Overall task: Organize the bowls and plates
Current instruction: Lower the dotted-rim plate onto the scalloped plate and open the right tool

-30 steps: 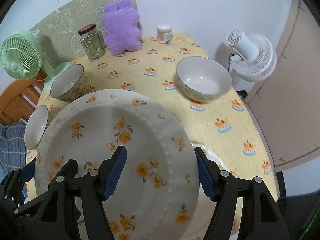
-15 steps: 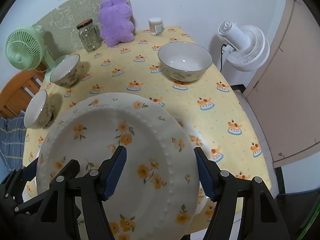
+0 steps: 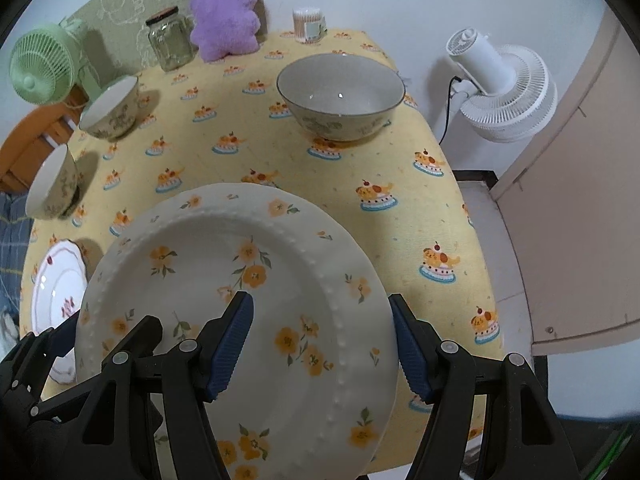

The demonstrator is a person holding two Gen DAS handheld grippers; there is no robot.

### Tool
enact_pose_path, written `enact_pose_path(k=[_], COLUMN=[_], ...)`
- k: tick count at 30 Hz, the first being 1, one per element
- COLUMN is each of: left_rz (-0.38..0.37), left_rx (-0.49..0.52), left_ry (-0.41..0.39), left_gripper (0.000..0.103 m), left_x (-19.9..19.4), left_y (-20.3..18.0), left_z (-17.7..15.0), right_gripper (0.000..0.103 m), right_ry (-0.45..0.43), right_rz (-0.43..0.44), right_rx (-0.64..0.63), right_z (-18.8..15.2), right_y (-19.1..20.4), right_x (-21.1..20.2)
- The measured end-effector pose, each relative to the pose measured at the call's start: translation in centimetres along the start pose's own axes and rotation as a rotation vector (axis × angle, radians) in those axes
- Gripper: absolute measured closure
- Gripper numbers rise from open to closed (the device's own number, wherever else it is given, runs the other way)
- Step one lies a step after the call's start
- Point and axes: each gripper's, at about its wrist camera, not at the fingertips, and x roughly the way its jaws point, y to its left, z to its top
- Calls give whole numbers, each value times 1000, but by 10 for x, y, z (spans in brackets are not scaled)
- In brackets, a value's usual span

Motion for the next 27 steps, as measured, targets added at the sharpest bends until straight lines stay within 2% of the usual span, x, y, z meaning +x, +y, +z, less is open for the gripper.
enact_pose_path(k=[12, 19, 27], left_rz=[21, 47, 109], left_rx=[-66, -75, -52], left_ry=[36, 43, 16], left_gripper=[33, 32, 29], left_x=[23, 31, 31], left_y=[-8, -8, -15], left_z=[-7, -8, -9], right_gripper=[34, 36, 40], right_ry=[45, 59, 70], right_rz=[21, 33, 45], right_rx=[-68, -82, -64], right_z=[3, 2, 1], right_y=[-12, -11, -16], right_x=[25, 31, 38])
